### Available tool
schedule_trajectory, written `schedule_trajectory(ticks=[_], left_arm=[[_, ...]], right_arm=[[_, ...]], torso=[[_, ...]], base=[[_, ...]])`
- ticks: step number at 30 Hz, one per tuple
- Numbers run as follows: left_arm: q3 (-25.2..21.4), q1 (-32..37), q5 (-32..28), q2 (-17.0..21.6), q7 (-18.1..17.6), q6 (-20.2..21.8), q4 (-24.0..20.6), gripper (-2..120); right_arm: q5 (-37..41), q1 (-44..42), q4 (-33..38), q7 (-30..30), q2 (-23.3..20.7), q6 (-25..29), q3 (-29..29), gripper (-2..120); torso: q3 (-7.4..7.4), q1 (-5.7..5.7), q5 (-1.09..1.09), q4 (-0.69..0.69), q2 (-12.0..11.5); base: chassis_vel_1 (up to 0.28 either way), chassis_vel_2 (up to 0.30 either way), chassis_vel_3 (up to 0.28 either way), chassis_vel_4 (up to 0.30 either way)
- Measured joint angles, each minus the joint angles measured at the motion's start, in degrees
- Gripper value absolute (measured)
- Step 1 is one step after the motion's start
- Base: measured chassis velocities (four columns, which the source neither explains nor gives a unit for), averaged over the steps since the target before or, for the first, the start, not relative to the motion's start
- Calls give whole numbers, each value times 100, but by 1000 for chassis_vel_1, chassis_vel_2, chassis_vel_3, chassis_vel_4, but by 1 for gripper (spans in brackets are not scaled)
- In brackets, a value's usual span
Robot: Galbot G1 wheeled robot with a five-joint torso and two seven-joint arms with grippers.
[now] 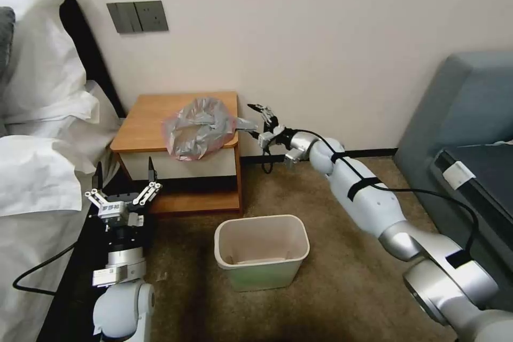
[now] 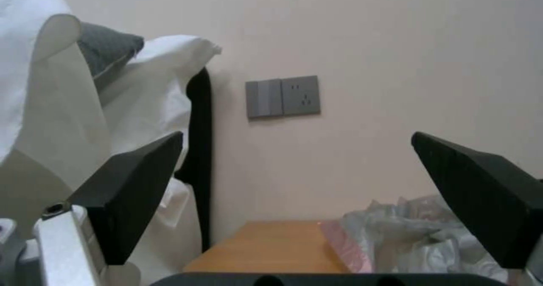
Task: Pick up the garbage bag from the table and place it over the trash can.
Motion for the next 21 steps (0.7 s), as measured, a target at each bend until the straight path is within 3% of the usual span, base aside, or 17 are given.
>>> schedule_trajectory(ticks=[11,21], left_arm=[[-75,-27,-34,14,-12,-18,-1,100],[-70,-81,-59,35,-14,-18,29,100]], right_arm=[[23,-103,50,12,-83,-4,-44,100],[20,-75,50,12,-98,-23,-72,68]], torso=[[-1,0,0,-1,0],[0,0,0,0,0]], base=[[0,0,0,0],[0,0,0,0]])
